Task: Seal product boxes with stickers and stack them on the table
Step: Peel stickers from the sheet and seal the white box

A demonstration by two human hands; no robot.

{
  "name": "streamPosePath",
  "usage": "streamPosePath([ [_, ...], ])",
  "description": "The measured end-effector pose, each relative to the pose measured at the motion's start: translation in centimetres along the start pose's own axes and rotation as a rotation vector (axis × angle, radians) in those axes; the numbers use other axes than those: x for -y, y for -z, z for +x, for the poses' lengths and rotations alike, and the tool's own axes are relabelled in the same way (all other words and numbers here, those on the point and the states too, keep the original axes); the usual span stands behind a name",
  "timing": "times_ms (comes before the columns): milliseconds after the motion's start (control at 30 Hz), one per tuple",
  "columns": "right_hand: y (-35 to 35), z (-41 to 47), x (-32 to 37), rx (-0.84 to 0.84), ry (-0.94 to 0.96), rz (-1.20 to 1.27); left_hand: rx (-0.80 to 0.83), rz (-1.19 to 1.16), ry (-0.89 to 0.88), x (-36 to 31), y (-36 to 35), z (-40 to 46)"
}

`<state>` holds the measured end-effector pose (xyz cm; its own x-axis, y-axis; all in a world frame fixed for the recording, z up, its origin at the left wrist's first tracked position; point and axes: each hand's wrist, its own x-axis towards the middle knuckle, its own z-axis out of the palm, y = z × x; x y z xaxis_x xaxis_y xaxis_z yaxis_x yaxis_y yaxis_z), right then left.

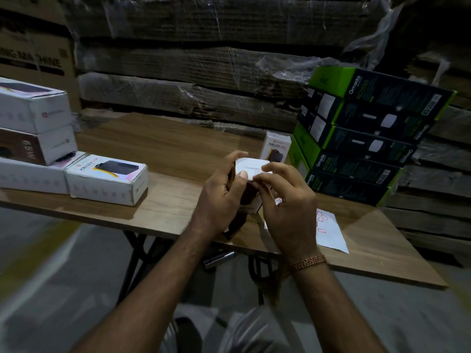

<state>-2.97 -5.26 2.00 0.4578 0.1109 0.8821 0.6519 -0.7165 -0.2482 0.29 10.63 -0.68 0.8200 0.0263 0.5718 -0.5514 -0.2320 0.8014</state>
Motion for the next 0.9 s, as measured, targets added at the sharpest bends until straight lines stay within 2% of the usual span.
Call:
streamPosePath([
  [533,-0.16,0.69,-0.86,0.11,-0.063,0.036,0.004,-0.062,0.031,-0.19,0.12,0.18],
  [667,-0.31,0.72,-0.74,0.032,-0.133,0.173,0.003,-0.058,0.033,-0.28,0.06,0.14],
  [900,-0.84,0.74,-0.92,0.051,-0.051,0.049,0.017,-0.08,0.049,-0.15,0.17,0.23],
])
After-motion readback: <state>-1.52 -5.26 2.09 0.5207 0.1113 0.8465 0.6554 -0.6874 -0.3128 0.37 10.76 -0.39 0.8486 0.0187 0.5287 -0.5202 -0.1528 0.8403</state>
